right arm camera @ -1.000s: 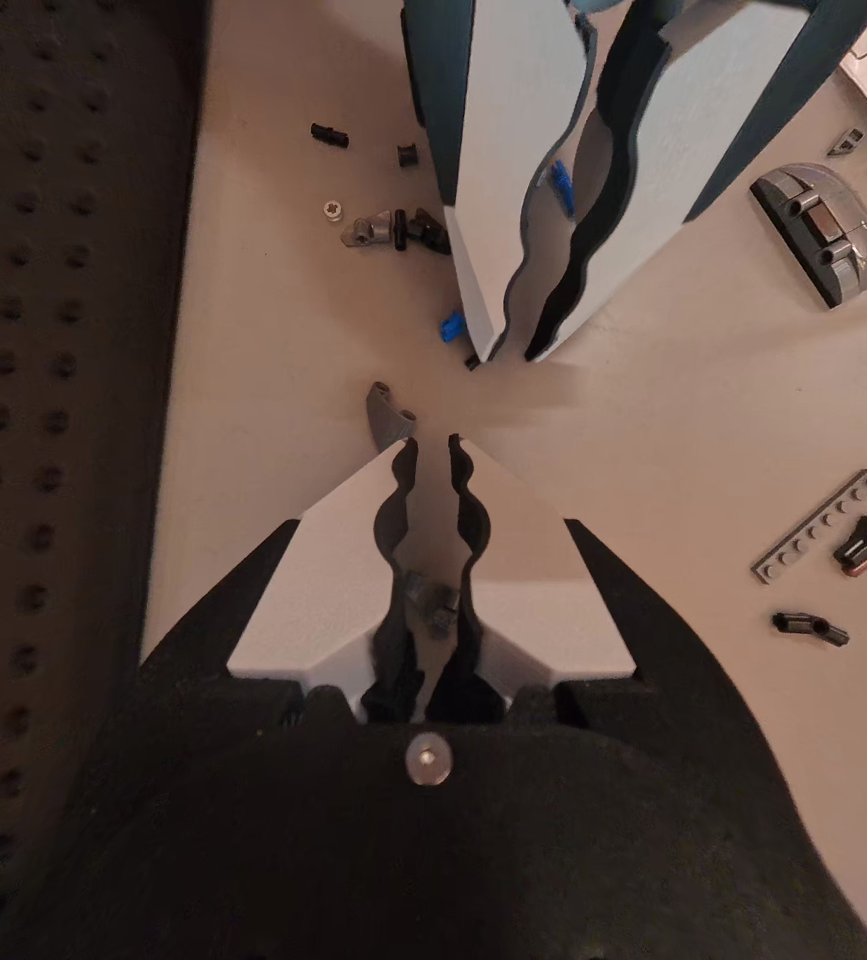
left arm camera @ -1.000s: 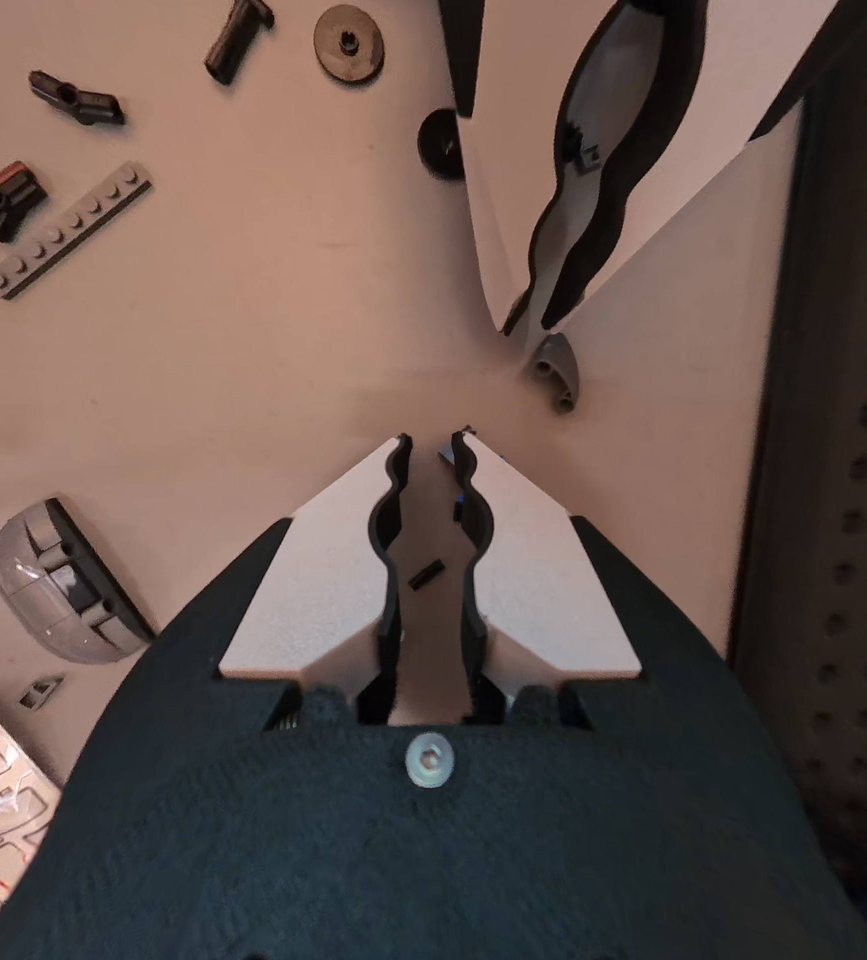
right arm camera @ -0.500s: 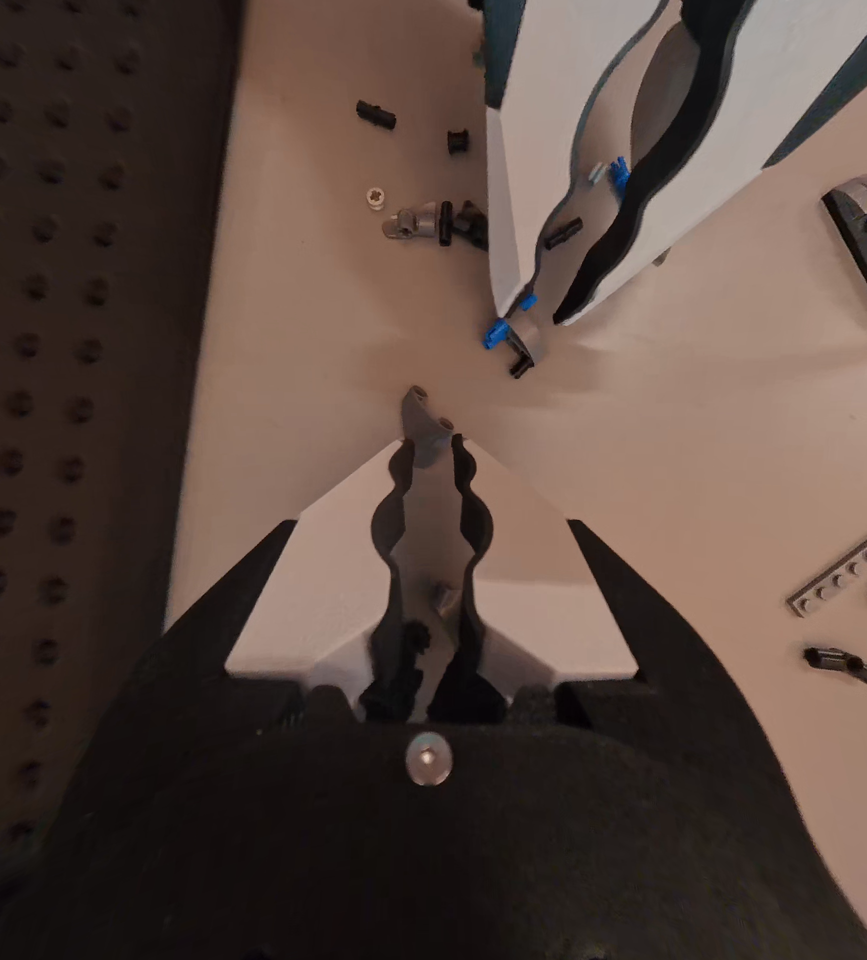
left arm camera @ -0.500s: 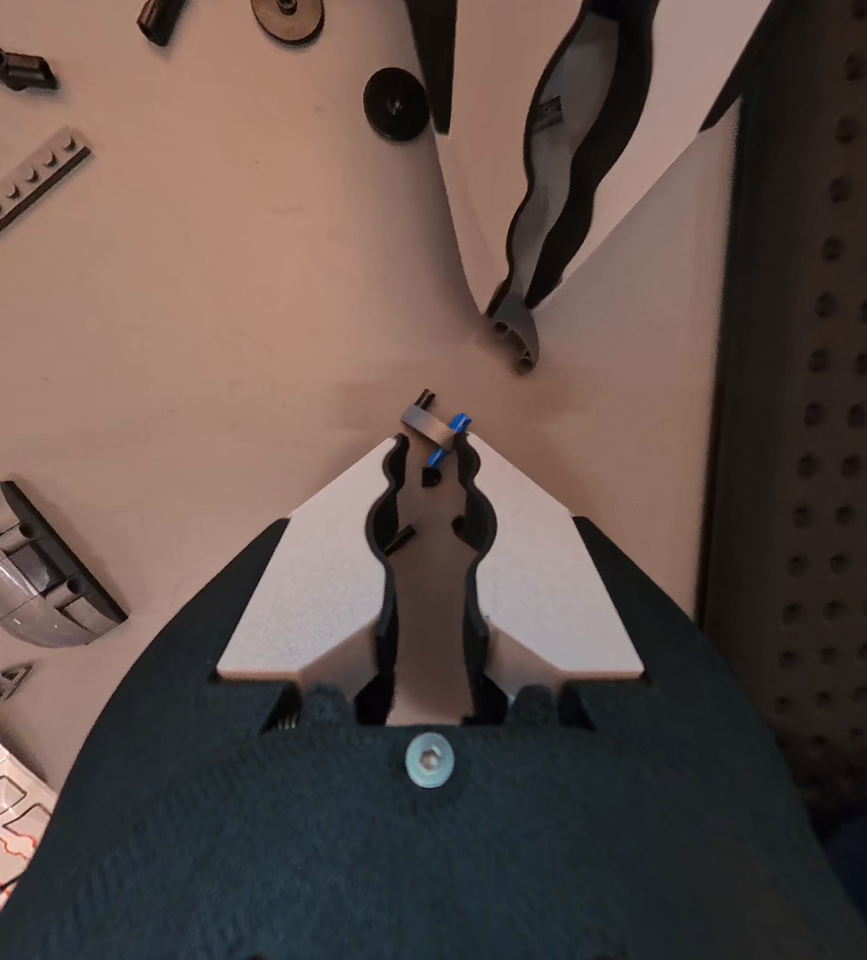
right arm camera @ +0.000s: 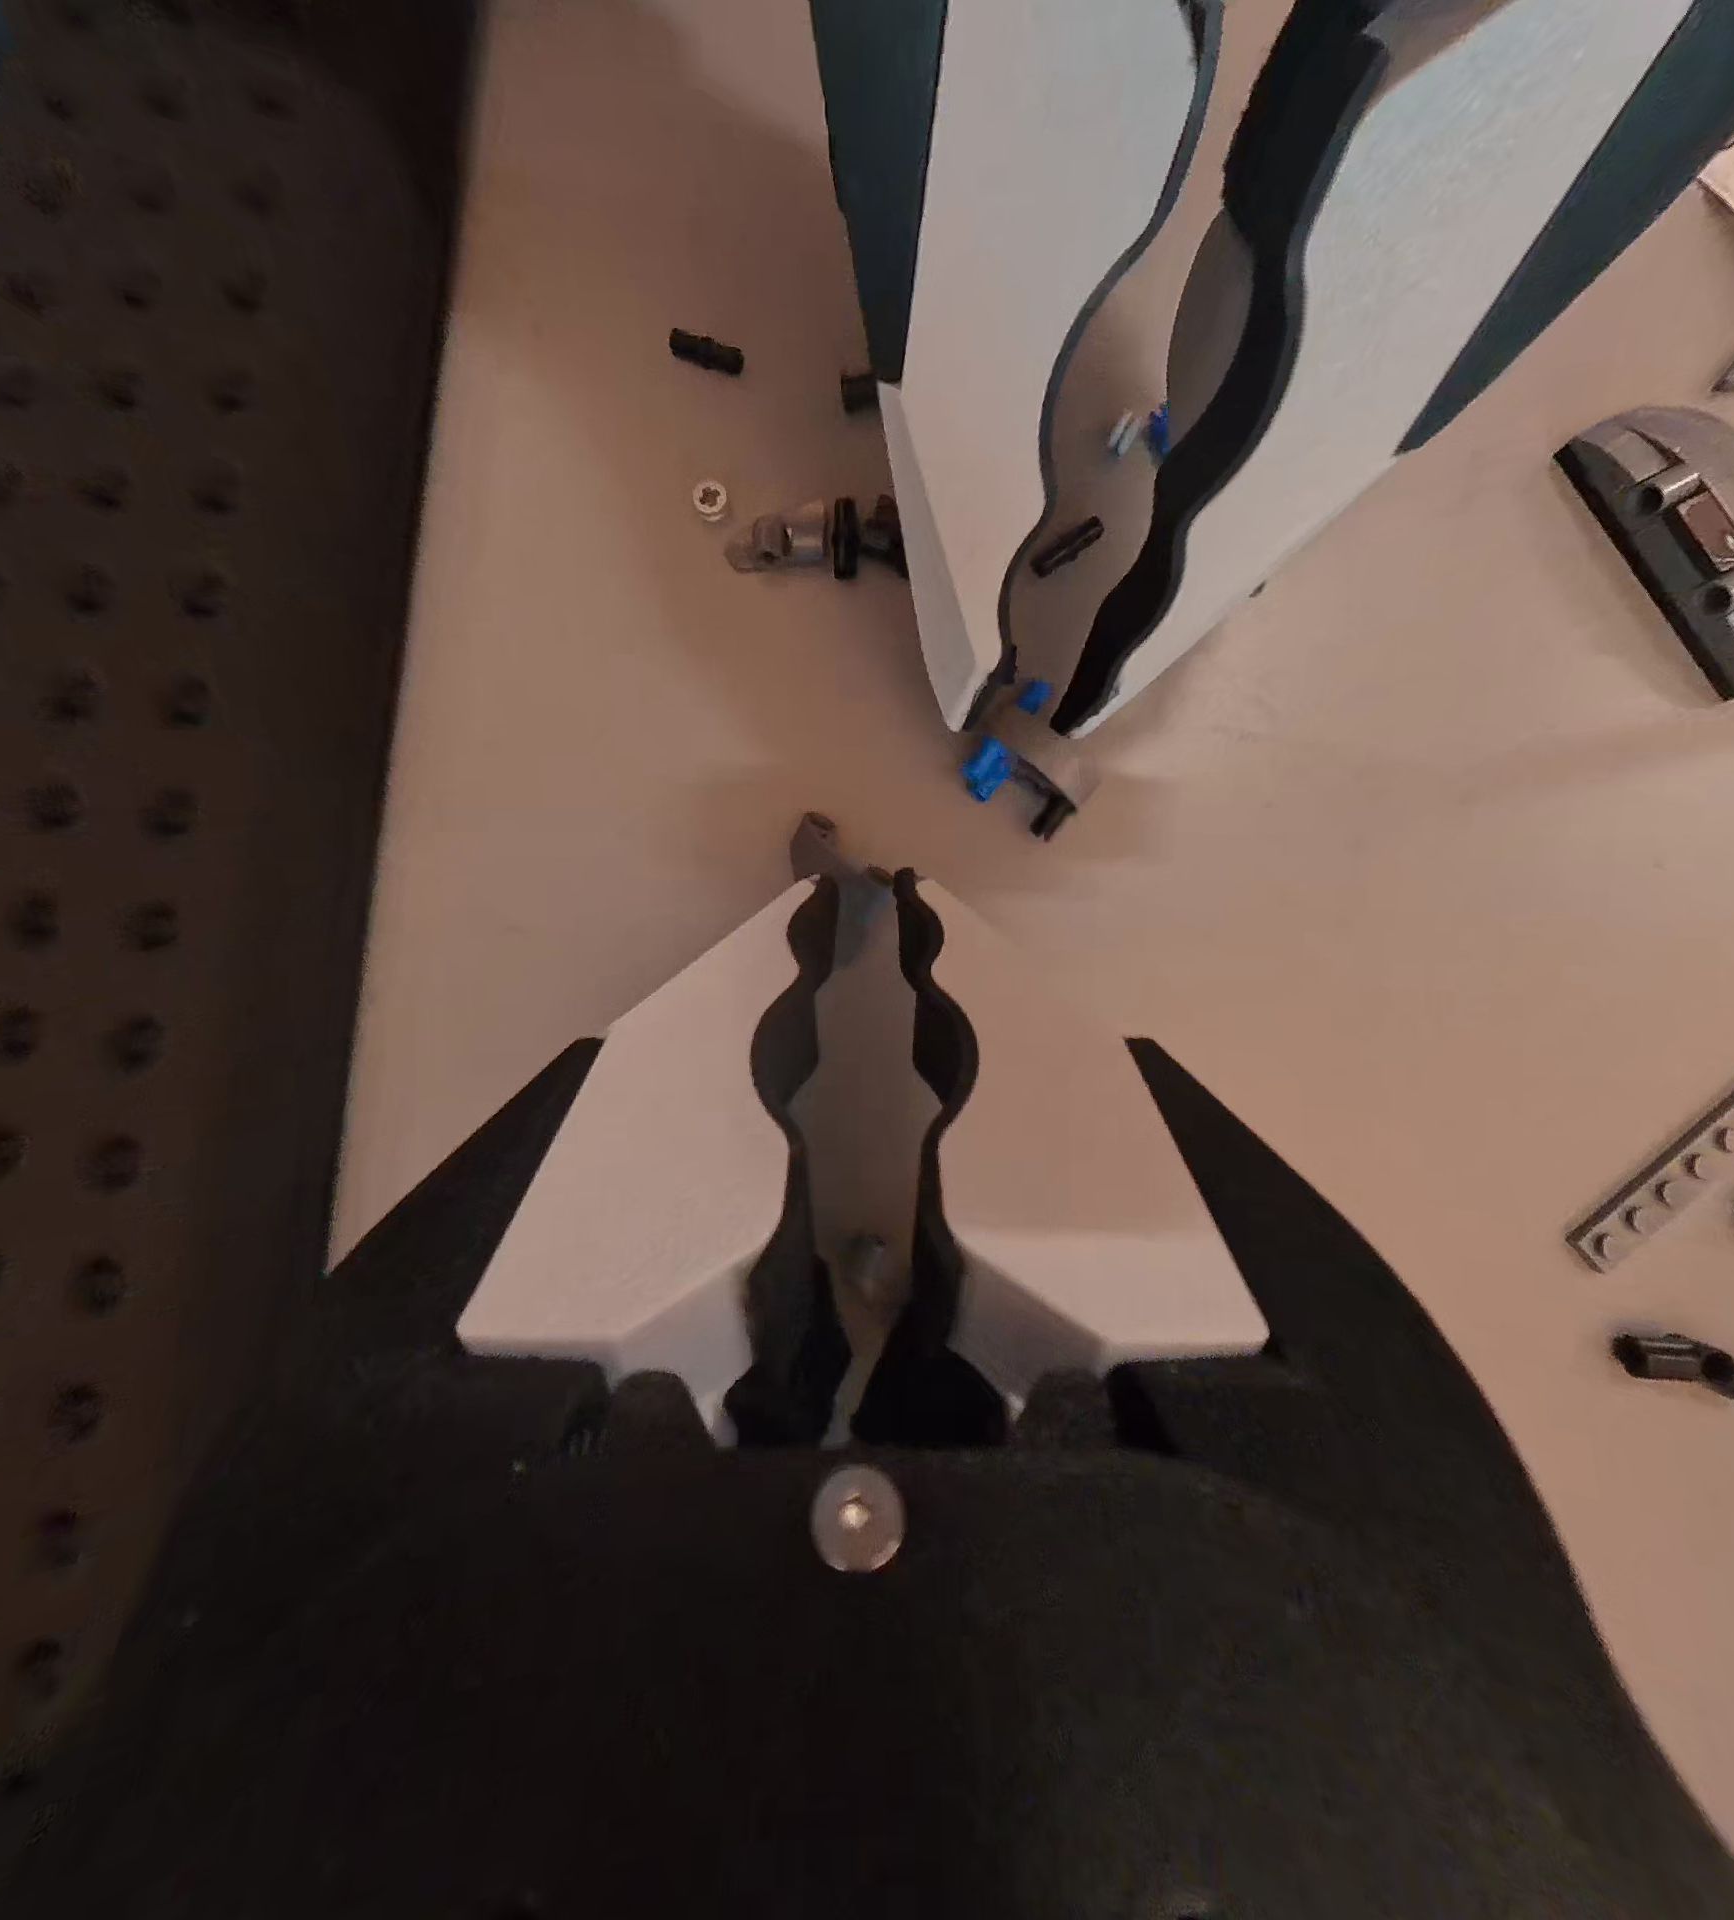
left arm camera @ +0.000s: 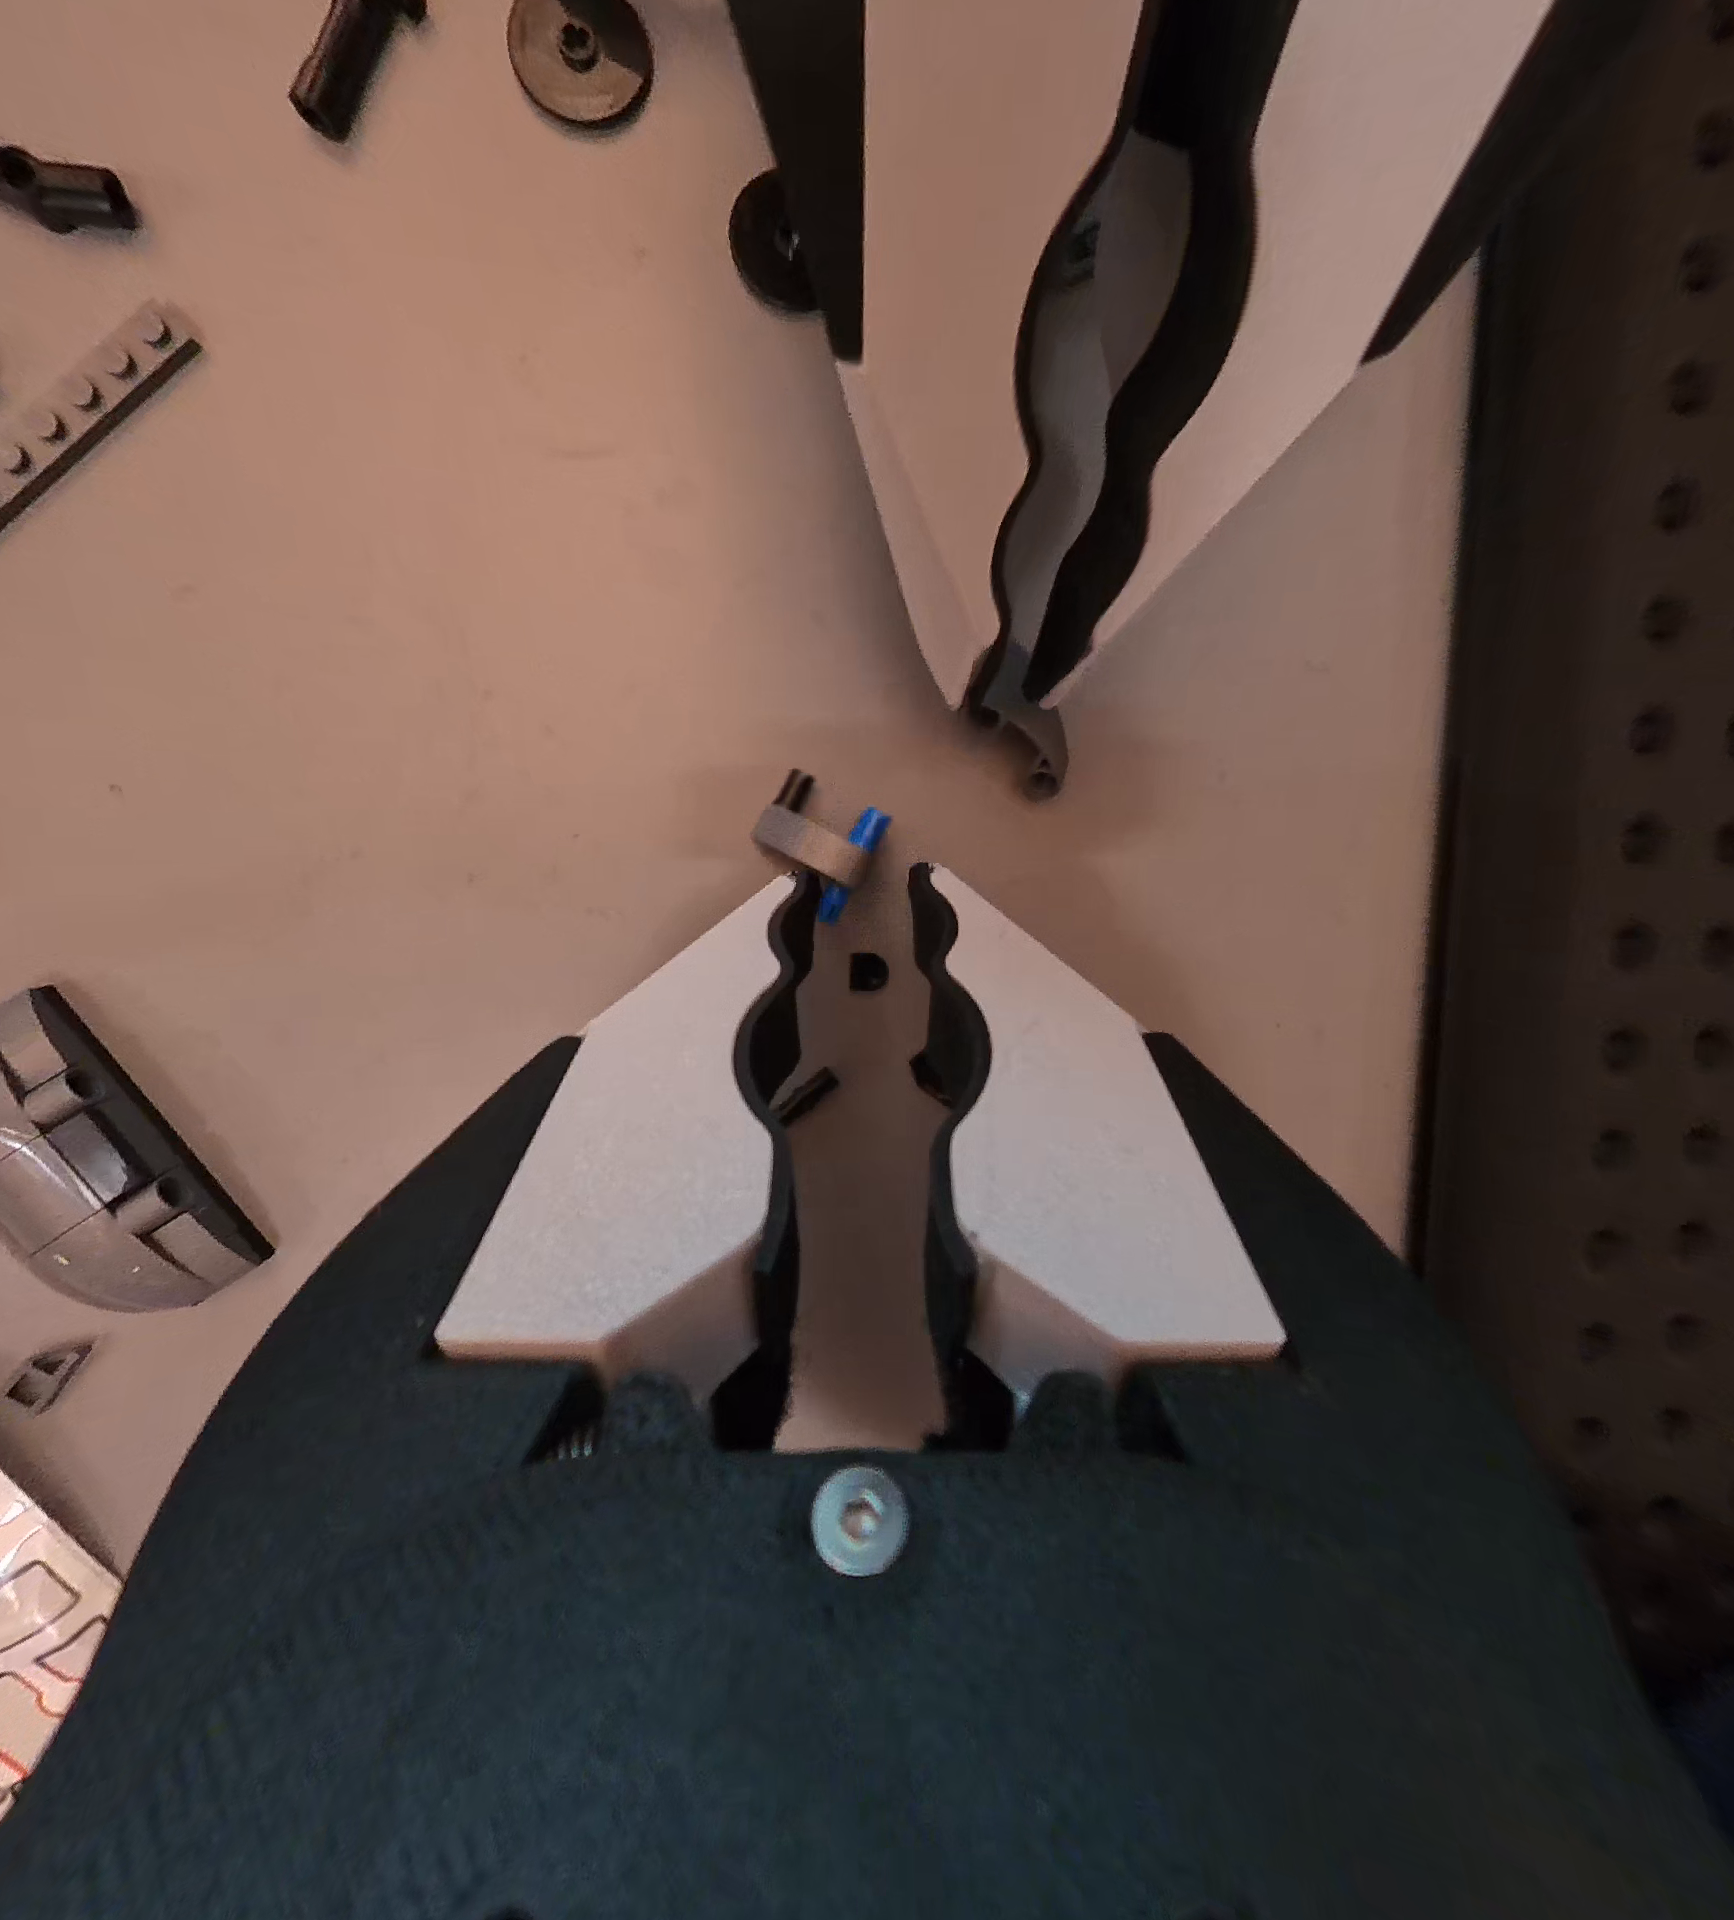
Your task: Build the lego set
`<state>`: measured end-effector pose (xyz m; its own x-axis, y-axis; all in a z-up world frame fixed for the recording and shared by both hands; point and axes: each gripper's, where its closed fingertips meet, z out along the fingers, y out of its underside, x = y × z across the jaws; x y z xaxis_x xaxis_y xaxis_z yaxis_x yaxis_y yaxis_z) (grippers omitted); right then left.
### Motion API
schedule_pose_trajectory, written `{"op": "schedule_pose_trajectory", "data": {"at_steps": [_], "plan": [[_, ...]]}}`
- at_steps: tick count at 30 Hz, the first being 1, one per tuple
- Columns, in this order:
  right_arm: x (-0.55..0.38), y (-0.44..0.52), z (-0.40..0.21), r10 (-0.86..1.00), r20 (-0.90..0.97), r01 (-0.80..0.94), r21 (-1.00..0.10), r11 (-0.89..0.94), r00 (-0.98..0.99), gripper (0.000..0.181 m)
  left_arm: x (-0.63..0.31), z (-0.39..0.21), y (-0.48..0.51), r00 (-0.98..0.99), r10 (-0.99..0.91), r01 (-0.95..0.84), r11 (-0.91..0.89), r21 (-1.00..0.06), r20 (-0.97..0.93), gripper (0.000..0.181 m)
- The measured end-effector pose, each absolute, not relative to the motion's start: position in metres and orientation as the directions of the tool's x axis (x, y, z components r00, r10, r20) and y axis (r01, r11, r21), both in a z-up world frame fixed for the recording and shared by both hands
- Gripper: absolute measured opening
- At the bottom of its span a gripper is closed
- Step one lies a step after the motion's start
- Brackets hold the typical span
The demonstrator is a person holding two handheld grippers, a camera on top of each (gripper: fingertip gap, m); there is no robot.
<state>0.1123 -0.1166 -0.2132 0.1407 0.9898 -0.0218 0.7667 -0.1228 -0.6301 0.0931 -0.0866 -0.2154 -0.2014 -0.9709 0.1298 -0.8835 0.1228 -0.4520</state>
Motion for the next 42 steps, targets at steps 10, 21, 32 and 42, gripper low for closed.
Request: {"op": "schedule_pose_trajectory", "data": {"at_steps": [10,21,32,42], "plan": [[0.112,-0.108,-0.219,0.983,-0.008,0.766,-0.625,-0.147,0.183,0.009,0.094,-0.212,-0.084,-0.204,-0.973,-0.875,0.134,-0.465,0.104,0.017],[0.100,-0.112,-0.209,0.990,0.012,0.729,-0.678,-0.095,0.140,0.014,0.093,-0.207,-0.092,-0.245,-0.966,-0.861,0.177,-0.476,0.085,0.017],[0.093,-0.113,-0.212,0.992,0.045,0.736,-0.674,-0.059,0.120,0.015,0.092,-0.206,-0.089,-0.237,-0.968,-0.862,0.169,-0.479,0.083,0.016],[0.098,-0.113,-0.222,0.992,0.062,0.769,-0.638,-0.043,0.107,0.018,0.093,-0.203,-0.085,-0.226,-0.970,-0.849,0.154,-0.505,0.084,0.020]]}}
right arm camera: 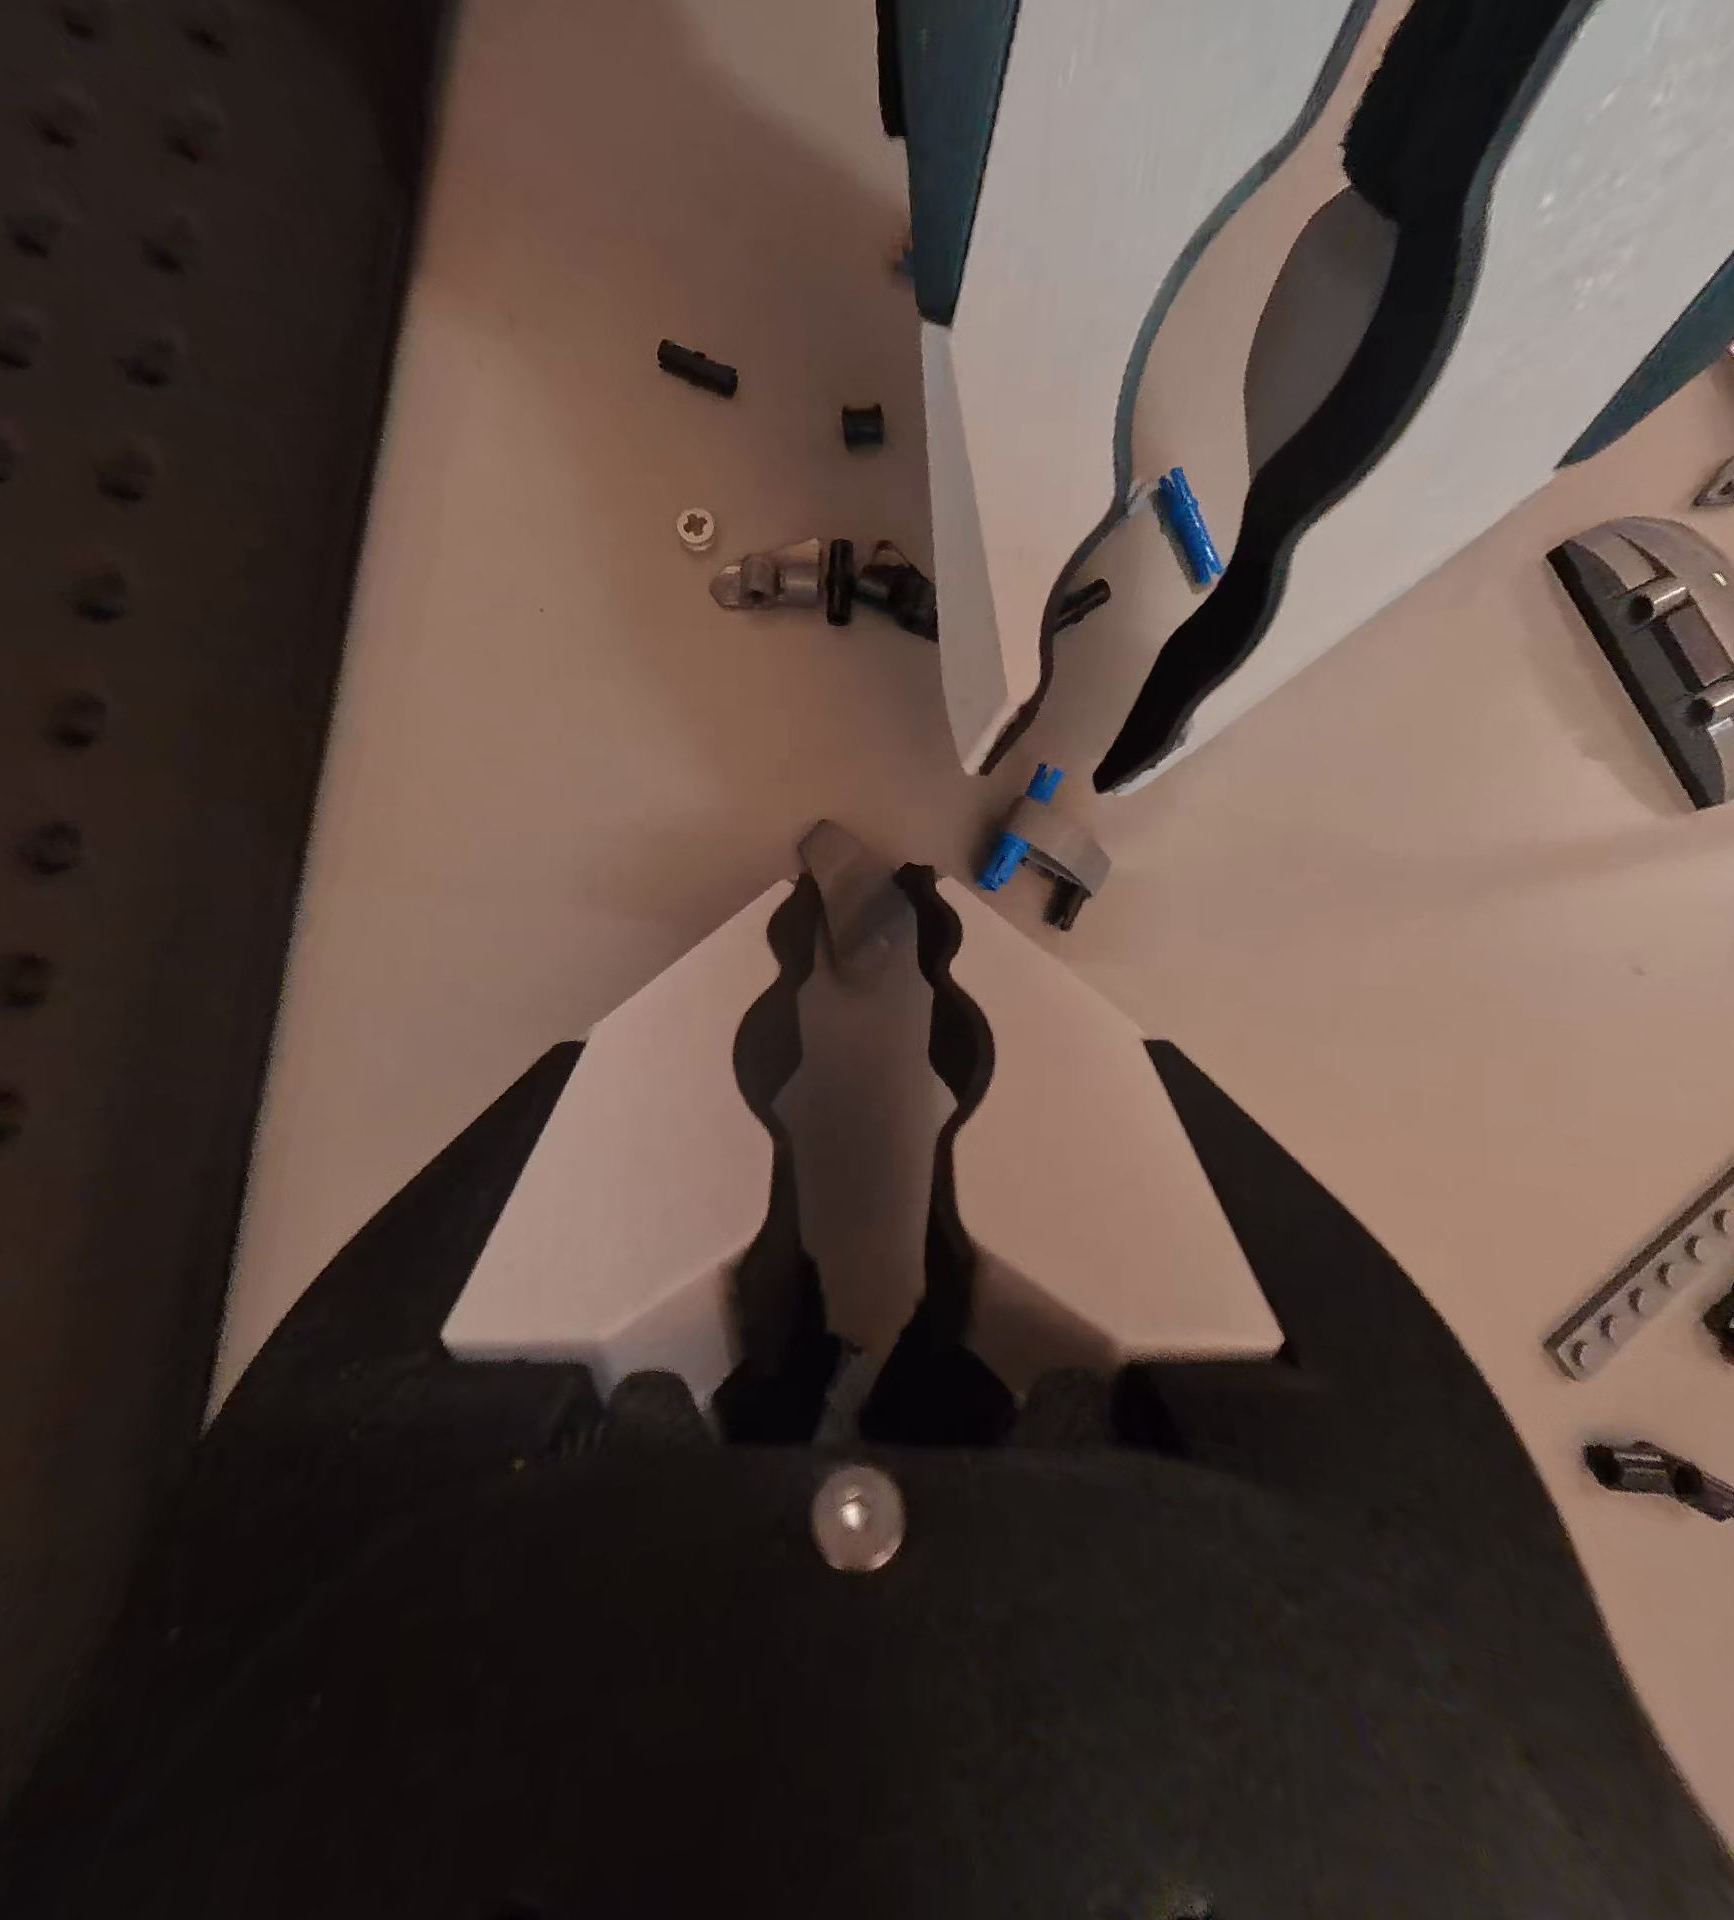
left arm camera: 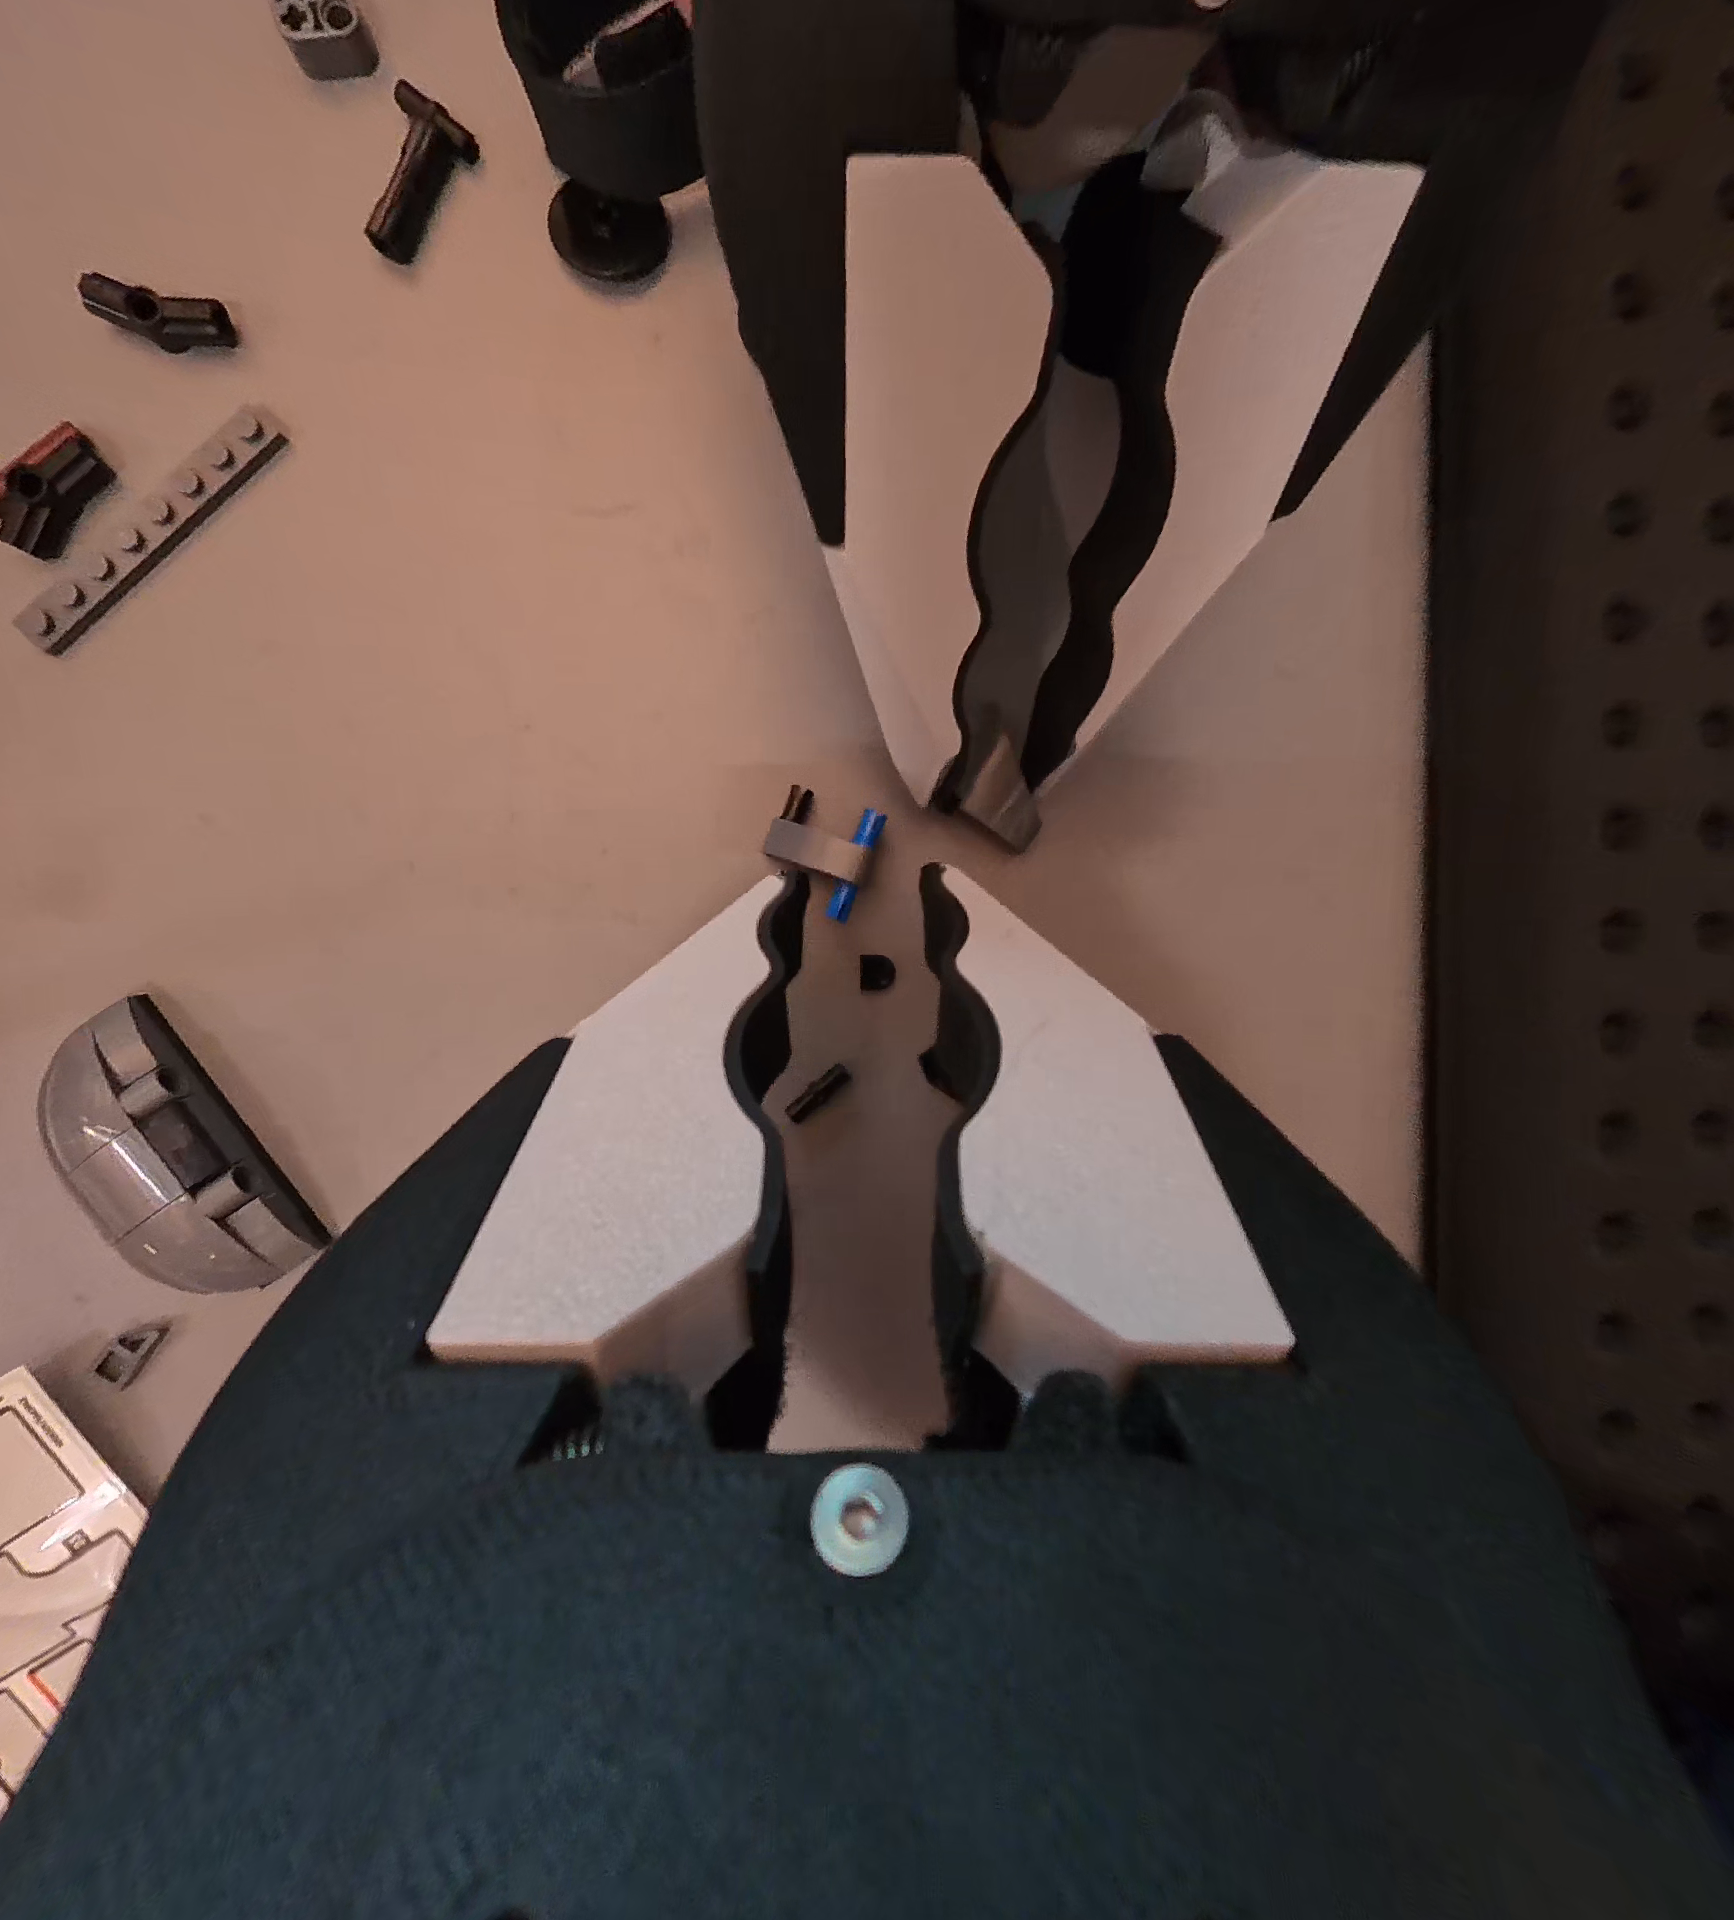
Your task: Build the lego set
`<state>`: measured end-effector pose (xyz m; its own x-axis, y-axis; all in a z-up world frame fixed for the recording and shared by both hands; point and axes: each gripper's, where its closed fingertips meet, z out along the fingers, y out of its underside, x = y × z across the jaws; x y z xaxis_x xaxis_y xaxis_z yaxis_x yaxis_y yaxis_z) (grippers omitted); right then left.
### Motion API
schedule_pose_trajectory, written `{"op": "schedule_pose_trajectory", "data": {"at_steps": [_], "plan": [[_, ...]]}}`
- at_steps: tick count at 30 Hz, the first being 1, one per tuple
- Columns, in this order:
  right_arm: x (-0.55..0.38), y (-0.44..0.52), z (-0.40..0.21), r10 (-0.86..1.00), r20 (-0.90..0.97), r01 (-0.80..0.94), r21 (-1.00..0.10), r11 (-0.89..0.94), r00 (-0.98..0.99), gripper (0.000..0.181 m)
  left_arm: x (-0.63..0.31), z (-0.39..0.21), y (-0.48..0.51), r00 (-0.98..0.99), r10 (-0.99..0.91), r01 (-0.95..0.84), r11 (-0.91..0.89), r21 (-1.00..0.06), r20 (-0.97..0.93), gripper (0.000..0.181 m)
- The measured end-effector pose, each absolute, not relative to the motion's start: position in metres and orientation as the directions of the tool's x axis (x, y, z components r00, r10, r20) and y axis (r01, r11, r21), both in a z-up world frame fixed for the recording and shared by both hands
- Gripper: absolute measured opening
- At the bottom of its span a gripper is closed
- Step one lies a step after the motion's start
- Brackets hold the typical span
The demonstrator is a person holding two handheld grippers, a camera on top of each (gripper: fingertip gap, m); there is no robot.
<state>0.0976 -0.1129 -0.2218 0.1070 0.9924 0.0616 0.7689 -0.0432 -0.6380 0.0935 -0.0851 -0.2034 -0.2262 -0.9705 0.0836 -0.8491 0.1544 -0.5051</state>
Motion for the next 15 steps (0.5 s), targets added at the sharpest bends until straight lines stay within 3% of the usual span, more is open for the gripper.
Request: {"op": "schedule_pose_trajectory", "data": {"at_steps": [15], "plan": [[0.112,-0.097,-0.223,0.984,0.078,0.767,-0.637,-0.074,0.160,0.018,0.098,-0.216,-0.089,-0.256,-0.964,-0.850,0.187,-0.492,0.076,0.023]]}}
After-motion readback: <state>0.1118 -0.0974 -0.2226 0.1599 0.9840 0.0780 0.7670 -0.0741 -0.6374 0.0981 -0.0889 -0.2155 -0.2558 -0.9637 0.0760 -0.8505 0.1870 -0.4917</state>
